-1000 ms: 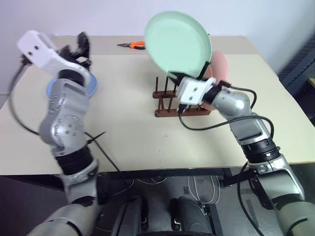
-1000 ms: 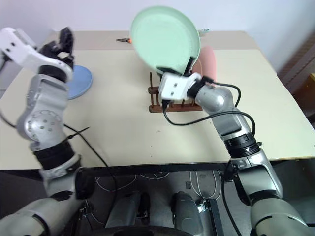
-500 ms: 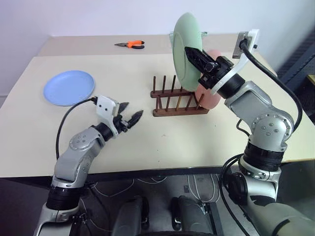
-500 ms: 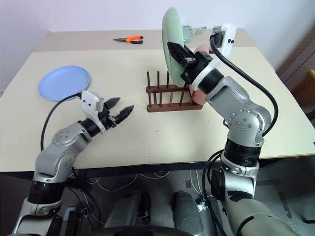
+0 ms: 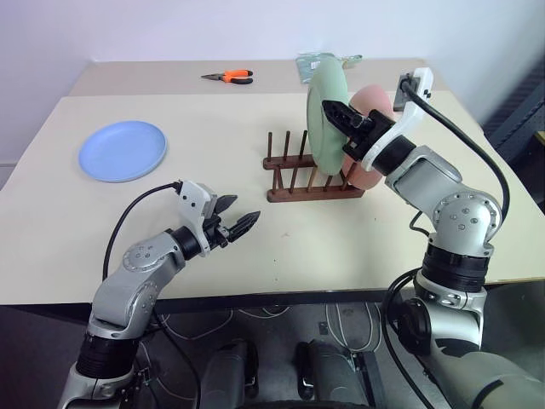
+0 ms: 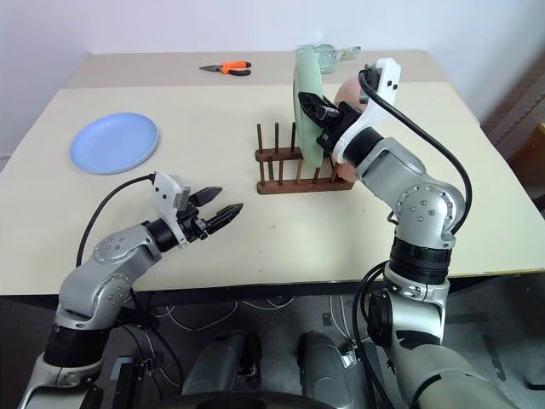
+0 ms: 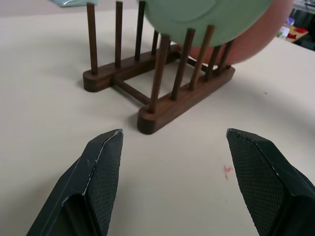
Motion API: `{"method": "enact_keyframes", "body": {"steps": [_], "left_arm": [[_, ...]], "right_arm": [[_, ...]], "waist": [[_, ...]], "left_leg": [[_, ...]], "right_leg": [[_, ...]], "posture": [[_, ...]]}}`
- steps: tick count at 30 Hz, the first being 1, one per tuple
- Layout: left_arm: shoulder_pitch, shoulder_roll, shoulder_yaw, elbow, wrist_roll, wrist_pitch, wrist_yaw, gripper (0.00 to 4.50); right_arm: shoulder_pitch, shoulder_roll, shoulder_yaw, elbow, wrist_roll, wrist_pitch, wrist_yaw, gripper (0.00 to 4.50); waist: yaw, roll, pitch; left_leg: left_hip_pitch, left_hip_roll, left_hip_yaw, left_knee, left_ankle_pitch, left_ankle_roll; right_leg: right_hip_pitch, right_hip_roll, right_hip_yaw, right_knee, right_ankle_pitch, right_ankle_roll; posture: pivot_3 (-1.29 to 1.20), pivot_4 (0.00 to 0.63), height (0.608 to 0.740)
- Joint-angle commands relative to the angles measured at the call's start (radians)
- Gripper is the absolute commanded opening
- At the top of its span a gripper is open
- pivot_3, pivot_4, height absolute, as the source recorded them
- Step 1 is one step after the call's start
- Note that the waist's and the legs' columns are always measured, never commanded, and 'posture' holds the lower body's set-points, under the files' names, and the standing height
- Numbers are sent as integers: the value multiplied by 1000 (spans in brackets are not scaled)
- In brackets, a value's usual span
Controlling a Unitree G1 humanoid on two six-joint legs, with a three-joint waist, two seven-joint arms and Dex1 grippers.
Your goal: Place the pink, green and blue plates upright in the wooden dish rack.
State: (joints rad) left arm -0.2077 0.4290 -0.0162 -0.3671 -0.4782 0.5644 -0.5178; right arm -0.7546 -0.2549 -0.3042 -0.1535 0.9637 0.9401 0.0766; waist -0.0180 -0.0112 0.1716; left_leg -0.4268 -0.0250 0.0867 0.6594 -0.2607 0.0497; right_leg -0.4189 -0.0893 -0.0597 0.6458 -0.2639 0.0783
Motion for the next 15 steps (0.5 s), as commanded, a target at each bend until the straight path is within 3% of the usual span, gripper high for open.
{"method": "enact_keyframes", "body": {"steps": [1, 5, 11, 15], "left_arm": [[1, -1, 8, -44, -2, 3, 4, 3490], [-6, -25, 29, -30, -5, -2, 34, 4500], [-113, -149, 233, 83, -43, -1, 269, 4500], [-277, -168, 410, 243, 24, 5, 558, 4500]], "right_arm": [[-35, -13, 8, -9, -17, -27, 13, 1155], [-37, -72, 114, -39, -186, -152, 102, 3067], [-72, -156, 214, -33, -428, -407, 223, 3067], [-107, -216, 269, -26, -581, -601, 310, 3067]], "waist": [[0, 0, 0], [0, 0, 0], [4, 0, 0], [6, -1, 1]], "left_leg": [[0, 0, 0, 0, 0, 0], [0, 0, 0, 0, 0, 0], [-1, 0, 0, 2, 0, 1], [-2, 0, 0, 3, 0, 1]], "right_leg": [[0, 0, 0, 0, 0, 0], [0, 0, 0, 0, 0, 0], [-1, 0, 0, 1, 0, 0], [-1, 1, 0, 1, 0, 1]], "posture": [[0, 150, 740], [0, 150, 740], [0, 150, 740], [0, 150, 740]]}}
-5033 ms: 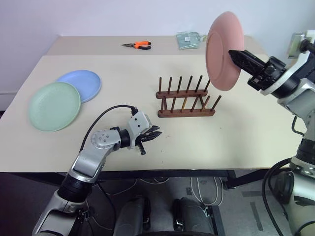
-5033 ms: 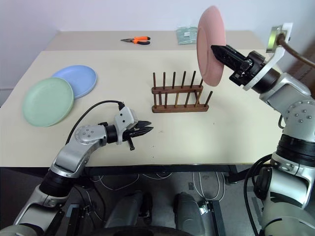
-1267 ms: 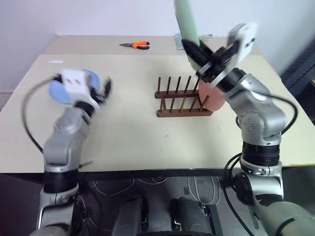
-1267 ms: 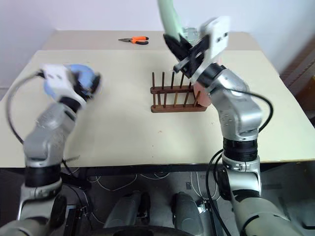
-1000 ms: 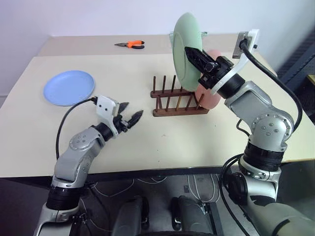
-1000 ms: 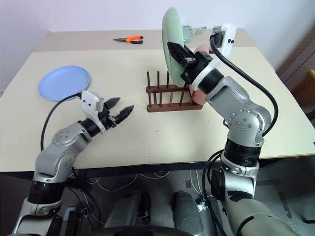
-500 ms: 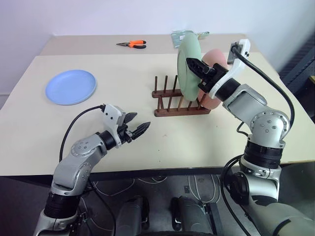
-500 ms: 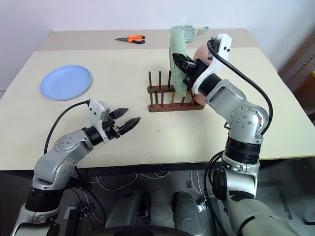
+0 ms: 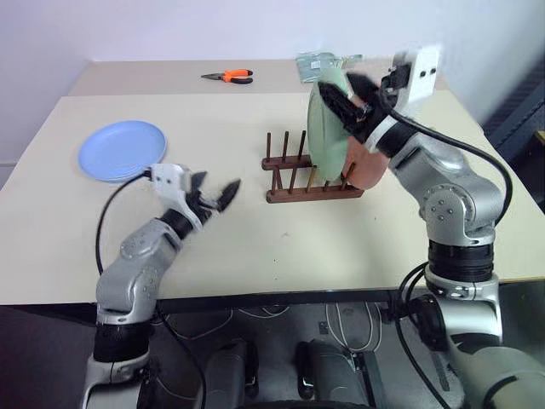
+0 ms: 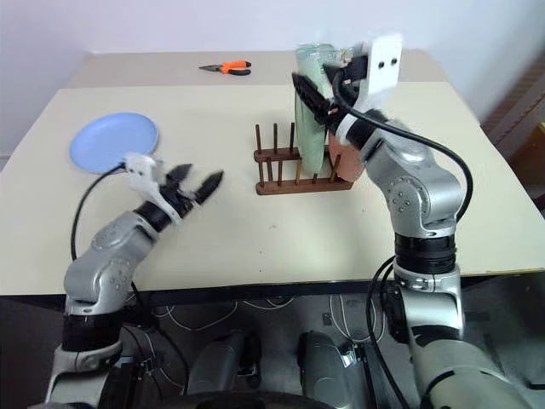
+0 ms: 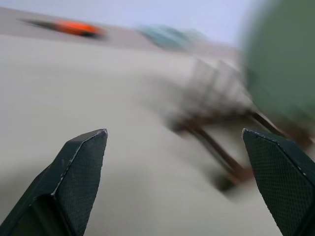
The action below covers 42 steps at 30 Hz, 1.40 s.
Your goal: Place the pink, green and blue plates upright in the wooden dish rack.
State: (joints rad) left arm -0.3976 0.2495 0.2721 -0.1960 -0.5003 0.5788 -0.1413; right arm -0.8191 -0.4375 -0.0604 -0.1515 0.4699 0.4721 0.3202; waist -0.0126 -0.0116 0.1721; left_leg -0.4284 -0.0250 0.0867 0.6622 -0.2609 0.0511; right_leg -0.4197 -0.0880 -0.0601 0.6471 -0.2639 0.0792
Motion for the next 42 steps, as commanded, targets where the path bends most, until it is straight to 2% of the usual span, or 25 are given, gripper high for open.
{"method": "enact_keyframes", "body": {"steps": [1, 3, 7, 18, 23, 26, 27, 28, 30, 32, 34, 38, 41, 42], "left_arm": [[-128, 14, 170, 113, 43, 12, 250, 4500], [-167, 23, 216, 152, 24, 28, 280, 4500], [-150, 49, 178, 134, 42, 16, 223, 4500], [-108, 45, 164, 128, 91, 16, 260, 4500], [-153, 12, 289, 165, 23, 62, 374, 4500], [-224, 11, 396, 216, -6, 100, 513, 4500], [-243, 12, 416, 227, -15, 115, 540, 4500], [-261, 14, 433, 240, -26, 132, 560, 4500], [-314, 39, 439, 318, -41, 177, 556, 4500], [-395, 57, 476, 471, -59, 205, 595, 4500], [-464, 68, 522, 606, -74, 186, 633, 4500], [-565, 102, 535, 823, -84, 114, 595, 4500], [-605, 120, 531, 921, -77, 55, 595, 3694], [-614, 121, 534, 938, -82, 34, 595, 3219]], "right_arm": [[-46, -38, 30, -31, -80, -116, 86, 3067], [-45, -39, 34, -27, -85, -96, 100, 3067], [-17, -30, 39, 3, -111, -82, 114, 3067], [2, -28, 63, -18, -176, -141, 175, 3067], [28, -53, 130, -63, -215, -193, 278, 3067], [69, -60, 204, -132, -239, -218, 344, 3878], [79, -56, 215, -146, -246, -221, 349, 4359], [88, -49, 222, -157, -251, -219, 347, 4436], [108, -33, 253, -172, -268, -228, 350, 4436], [125, -14, 287, -173, -288, -245, 356, 4436], [137, -3, 311, -166, -312, -266, 361, 4436], [155, 2, 327, -152, -343, -294, 368, 4436], [167, -4, 326, -149, -368, -312, 371, 4500], [174, -8, 322, -151, -377, -316, 368, 4500]], "waist": [[-1, -1, 0], [-1, -1, -1], [5, -2, 0], [-1, -3, 0], [0, -3, 0], [0, -3, 0], [0, -3, 0], [1, -3, 0], [4, -4, -1], [8, -5, -1], [11, -6, -1], [13, -6, -1], [14, -6, -1], [15, -6, -1]], "left_leg": [[0, 0, 0, 0, 0, 0], [0, 0, 0, 1, 0, 0], [0, 0, 1, 1, 0, 0], [1, 0, 0, 2, 0, -1], [1, 0, 0, 2, 0, -1], [1, 0, 0, 2, 0, -1], [1, 0, 0, 2, 0, -1], [1, 0, 0, 2, 0, -1], [1, 0, 0, 2, 0, -1], [1, 0, -1, 2, 0, -1], [1, 0, -1, 3, 0, -1], [1, 0, -1, 3, 0, -1], [2, 0, -1, 3, 0, -2], [2, 0, -1, 3, 0, -2]], "right_leg": [[0, 0, 0, 0, 0, 0], [1, 1, 0, 0, 0, 0], [2, 0, -1, 0, 0, 1], [3, 0, -2, 0, 0, 1], [3, 0, -2, 0, 0, 0], [2, 0, -2, 0, 0, 1], [2, 0, -2, 0, 0, 1], [2, 0, -2, 0, 0, 1], [3, 0, -2, 0, 0, 1], [3, 0, -3, 0, 0, 1], [4, 0, -4, 0, 0, 1], [3, 0, -4, 0, 0, 1], [4, 0, -4, 0, 0, 1], [4, 0, -4, 0, 0, 1]], "posture": [[0, 150, 740], [0, 150, 740], [0, 150, 740], [0, 150, 740], [0, 150, 740], [0, 150, 740], [0, 150, 740], [0, 150, 740], [0, 150, 740], [0, 150, 740], [0, 150, 740], [0, 150, 740], [0, 150, 740], [0, 150, 740]]}}
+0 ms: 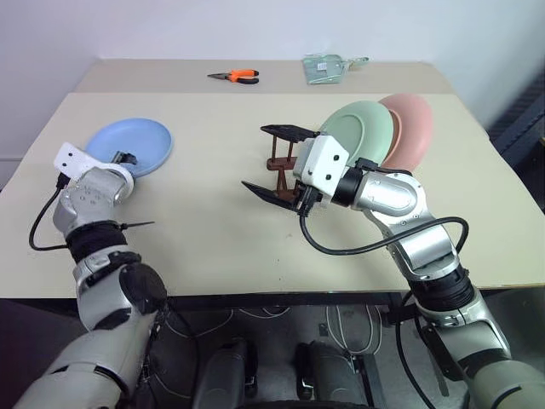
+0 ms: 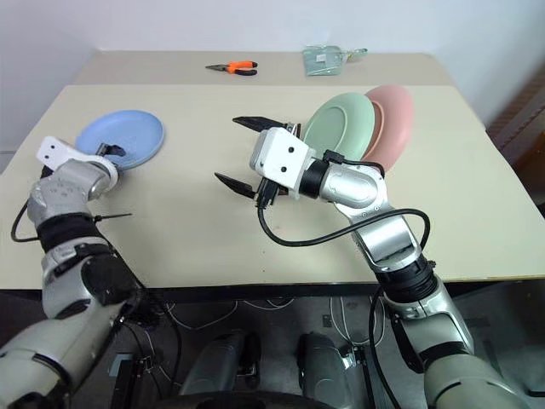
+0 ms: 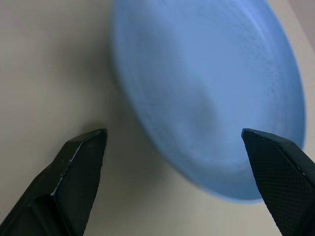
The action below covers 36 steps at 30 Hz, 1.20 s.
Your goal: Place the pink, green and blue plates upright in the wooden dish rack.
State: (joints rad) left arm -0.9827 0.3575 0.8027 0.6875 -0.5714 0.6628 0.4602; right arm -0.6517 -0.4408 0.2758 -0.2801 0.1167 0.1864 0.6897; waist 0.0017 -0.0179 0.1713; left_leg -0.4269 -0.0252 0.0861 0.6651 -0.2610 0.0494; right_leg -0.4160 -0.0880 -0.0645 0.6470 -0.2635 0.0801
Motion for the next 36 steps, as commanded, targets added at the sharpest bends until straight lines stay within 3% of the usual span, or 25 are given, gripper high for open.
{"method": "enact_keyframes", "body": {"steps": [1, 6, 7, 11, 14, 19, 26, 29, 36], "left_arm": [[-34, 16, 1, 65, -11, -66, -10, 2758], [-27, 34, -64, 54, 22, -105, -58, 248], [-16, 42, -136, 17, 62, -121, -130, 54], [50, 28, -352, -275, 98, -122, -349, 54], [101, -8, -434, -554, 28, 7, -388, 54], [144, -93, -470, -861, -121, 272, -332, 54], [112, -196, -400, -988, -282, 533, -188, 54], [94, -225, -363, -991, -328, 580, -145, 0], [65, -243, -338, -992, -375, 636, -109, 0]], "right_arm": [[14, -9, -18, -24, -32, -34, -4, 4500], [35, -13, -34, -28, -59, -34, -12, 4500], [37, -16, -35, -25, -61, -32, -8, 4500], [29, -31, -30, -2, -93, -35, 0, 4500], [-7, -44, -10, 51, -185, -96, -28, 4500], [-98, -58, 31, 209, -353, -257, -89, 4500], [-165, -113, 78, 400, -583, -494, -221, 4500], [-169, -120, 79, 430, -630, -528, -245, 3668], [-158, -124, 68, 447, -696, -549, -266, 335]], "waist": [[2, 0, 0], [2, 0, 0], [2, 0, 0], [0, 0, 0], [2, 0, 0], [-15, 0, 0], [-18, 0, 0], [-16, 0, 0], [-14, 0, 0]], "left_leg": [[0, 0, 0, 0, 0, 0], [0, 0, 0, 0, 0, 0], [0, 0, 0, 0, 0, 0], [1, 0, 1, 0, 0, -1], [0, 0, 1, 0, 0, -1], [1, 0, 0, 0, 1, -2], [2, 1, -1, 0, 2, -3], [2, 1, 0, 0, 3, -3], [3, 1, -1, 0, 3, -3]], "right_leg": [[0, 0, 0, 0, 0, 0], [0, 0, 0, 0, 0, 0], [0, 0, 0, 0, 0, 0], [1, 0, -1, 0, 0, 0], [1, 0, -1, 0, 0, 0], [1, 0, 0, 0, 0, 0], [2, 1, 0, 1, 0, 0], [3, 2, 0, 1, 0, 0], [4, 2, -1, -1, 0, 0]], "posture": [[0, 150, 740], [0, 150, 740], [0, 150, 740], [0, 150, 740], [0, 150, 740], [0, 150, 740], [0, 150, 740], [0, 150, 740], [0, 150, 740]]}}
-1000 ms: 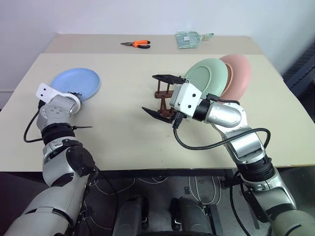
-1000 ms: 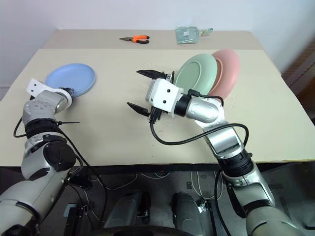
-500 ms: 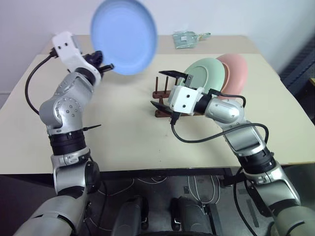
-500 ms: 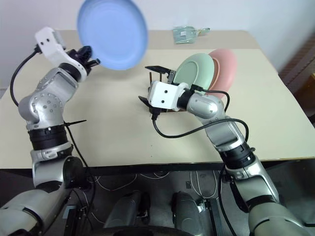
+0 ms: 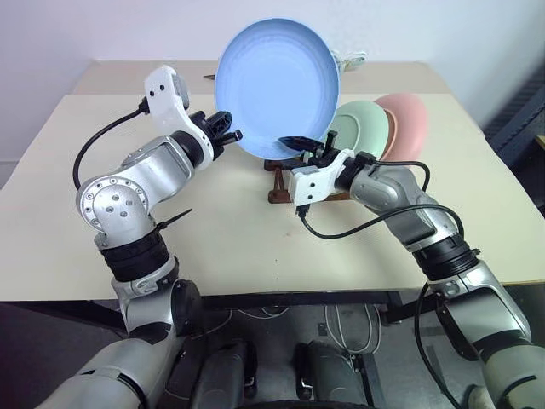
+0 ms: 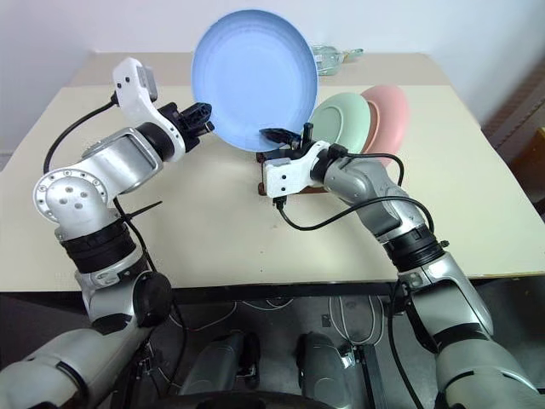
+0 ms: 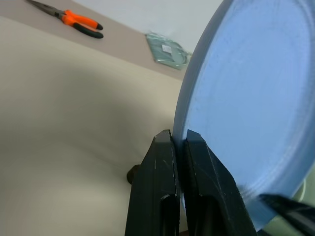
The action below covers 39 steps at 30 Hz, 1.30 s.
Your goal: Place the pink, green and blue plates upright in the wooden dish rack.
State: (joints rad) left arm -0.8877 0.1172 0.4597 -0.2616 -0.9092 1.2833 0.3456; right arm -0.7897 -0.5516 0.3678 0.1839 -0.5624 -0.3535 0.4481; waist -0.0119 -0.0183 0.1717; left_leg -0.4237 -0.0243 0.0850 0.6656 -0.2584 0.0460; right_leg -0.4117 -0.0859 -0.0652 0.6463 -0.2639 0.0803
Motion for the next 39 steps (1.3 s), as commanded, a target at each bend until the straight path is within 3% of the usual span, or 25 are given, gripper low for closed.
{"method": "enact_keyframes", "body": {"steps": [1, 6, 9, 11, 14, 18, 20, 24, 26, 28, 35, 39], "left_arm": [[-30, -8, 10, -41, -47, 19, 12, 0], [-29, -19, 17, -38, -57, -5, 9, 0], [-60, -40, 72, -27, -65, -141, -3, 936], [-103, 0, 143, 16, 8, -340, 0, 1845], [-113, 68, 176, 79, 73, -486, -12, 3358], [76, 311, -41, 133, 329, -577, -207, 3358], [200, 384, -169, 143, 425, -641, -318, 3358], [360, 411, -305, 149, 530, -735, -451, 3358], [406, 407, -357, 146, 566, -754, -489, 3358], [448, 380, -380, 130, 563, -769, -527, 3358], [547, 356, -413, 97, 575, -825, -656, 3358], [583, 358, -416, 67, 554, -799, -722, 3358]], "right_arm": [[-17, -14, -28, -19, -22, -8, -25, 38], [-12, -23, -34, -31, -33, -12, -30, 38], [-12, -27, -32, -41, -36, -21, -27, 0], [-17, -27, -38, -53, -26, -28, -22, 0], [-26, -26, -48, -63, -7, -42, -18, 0], [-51, 42, -132, -126, 215, 24, 41, 0], [-61, 114, -196, -219, 468, 189, 128, 0], [-78, 247, -349, -423, 996, 726, 146, 0], [-84, 280, -415, -483, 1215, 928, 92, 0], [-96, 347, -496, -482, 1396, 1089, -60, 0], [-90, 407, -601, -446, 1649, 1314, -309, 0], [-103, 402, -633, -390, 1715, 1346, -360, 0]], "waist": [[0, 0, 0], [0, 0, 0], [0, 0, 0], [0, 0, 0], [-9, 0, 0], [-9, 1, 1], [-5, 1, 1], [5, 1, 1], [5, 0, 1], [-2, 1, 0], [-11, 3, 0], [-9, 3, 0]], "left_leg": [[0, 0, 0, 0, 0, 0], [3, 0, 0, 0, 0, 0], [3, 0, 0, 0, 0, 0], [3, 0, 0, 0, 0, 0], [4, 1, 1, -1, 0, -1], [7, 2, 1, -3, 1, -3], [8, 2, 2, -4, 1, -3], [7, 2, -1, -4, 1, -3], [5, 2, -3, -4, -1, -4], [4, 2, -3, -4, -1, -5], [-1, 2, 1, -9, 0, -3], [-3, 2, 3, -8, 1, -2]], "right_leg": [[0, 0, 0, 0, 0, 0], [3, 1, 0, -1, 0, 0], [3, 1, 0, -1, 0, 0], [3, 1, 0, -1, 0, 0], [3, 3, 1, -1, 0, 0], [4, 4, 1, -1, 0, -1], [4, 5, 2, 0, 0, -1], [6, 3, 1, 0, 0, -1], [6, 1, 0, -1, 0, -2], [4, -1, -1, -2, 0, -2], [-7, -3, 1, 1, 1, -5], [-10, -3, 1, 2, 1, -5]], "posture": [[0, 150, 740], [0, 150, 740], [0, 150, 740], [0, 150, 740], [0, 150, 740], [0, 150, 740], [0, 150, 740], [0, 150, 740], [0, 150, 740], [0, 150, 740], [0, 150, 740], [0, 150, 740]]}}
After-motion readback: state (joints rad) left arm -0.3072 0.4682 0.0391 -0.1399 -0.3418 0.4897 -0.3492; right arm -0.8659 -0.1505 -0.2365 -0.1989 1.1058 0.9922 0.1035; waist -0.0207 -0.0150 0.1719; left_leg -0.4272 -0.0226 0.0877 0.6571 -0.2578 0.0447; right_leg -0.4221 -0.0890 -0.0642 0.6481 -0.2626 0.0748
